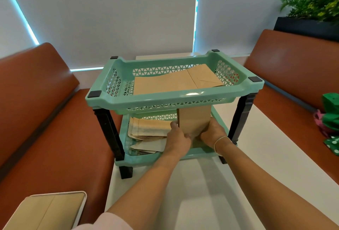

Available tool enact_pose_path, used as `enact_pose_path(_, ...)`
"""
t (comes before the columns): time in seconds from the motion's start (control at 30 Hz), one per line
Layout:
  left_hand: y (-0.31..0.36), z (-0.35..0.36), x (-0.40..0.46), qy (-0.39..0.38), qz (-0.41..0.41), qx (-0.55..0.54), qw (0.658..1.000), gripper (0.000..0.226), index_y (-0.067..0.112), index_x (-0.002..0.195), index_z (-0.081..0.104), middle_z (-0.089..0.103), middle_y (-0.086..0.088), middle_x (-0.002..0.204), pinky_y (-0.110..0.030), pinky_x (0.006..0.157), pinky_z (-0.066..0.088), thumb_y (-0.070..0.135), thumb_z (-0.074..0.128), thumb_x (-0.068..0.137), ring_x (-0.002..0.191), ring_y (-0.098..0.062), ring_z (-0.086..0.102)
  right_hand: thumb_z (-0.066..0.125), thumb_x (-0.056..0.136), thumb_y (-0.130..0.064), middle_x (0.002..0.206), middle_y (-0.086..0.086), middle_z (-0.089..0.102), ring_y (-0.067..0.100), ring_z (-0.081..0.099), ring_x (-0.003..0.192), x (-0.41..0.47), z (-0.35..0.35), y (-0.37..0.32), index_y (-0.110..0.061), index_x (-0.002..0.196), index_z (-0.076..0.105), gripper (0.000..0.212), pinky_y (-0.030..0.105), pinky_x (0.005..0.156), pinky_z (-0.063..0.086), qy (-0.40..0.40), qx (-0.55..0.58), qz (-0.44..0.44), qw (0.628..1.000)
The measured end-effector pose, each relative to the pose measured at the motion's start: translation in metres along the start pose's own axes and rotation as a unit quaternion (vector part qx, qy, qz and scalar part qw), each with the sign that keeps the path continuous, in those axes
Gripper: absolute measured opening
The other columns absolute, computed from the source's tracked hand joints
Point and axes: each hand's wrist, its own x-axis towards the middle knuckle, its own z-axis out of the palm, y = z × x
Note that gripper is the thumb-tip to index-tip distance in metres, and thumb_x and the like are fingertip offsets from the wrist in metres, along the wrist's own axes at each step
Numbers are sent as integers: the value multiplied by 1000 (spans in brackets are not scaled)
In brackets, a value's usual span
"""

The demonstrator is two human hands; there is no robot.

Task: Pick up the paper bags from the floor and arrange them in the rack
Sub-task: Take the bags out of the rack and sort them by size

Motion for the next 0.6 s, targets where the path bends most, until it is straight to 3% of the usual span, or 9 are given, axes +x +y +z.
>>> enact_pose_path(0.33, 2, 2, 1, -54, -38, 91, 994, 48, 1, 134, 29, 48, -18, 132, -29, 94, 42, 6, 52, 92, 120, -31, 50, 54, 84, -2, 117, 15, 59, 32, 54, 108, -5, -2, -1, -6, 119, 52, 35, 35, 92, 46, -2, -70, 4, 998)
enact_pose_path(0.6, -1, 5, 5, -39, -27, 97, 994, 42, 2, 134, 32, 51, -18, 127, -28, 90, 44, -1, 44, 93, 115, -30, 53, 47, 87, 0, 122, 14, 51, 31, 49, 112, -3, -5, 4, -11, 132, 35, 48, 34, 91, 41, -26, -41, -7, 999)
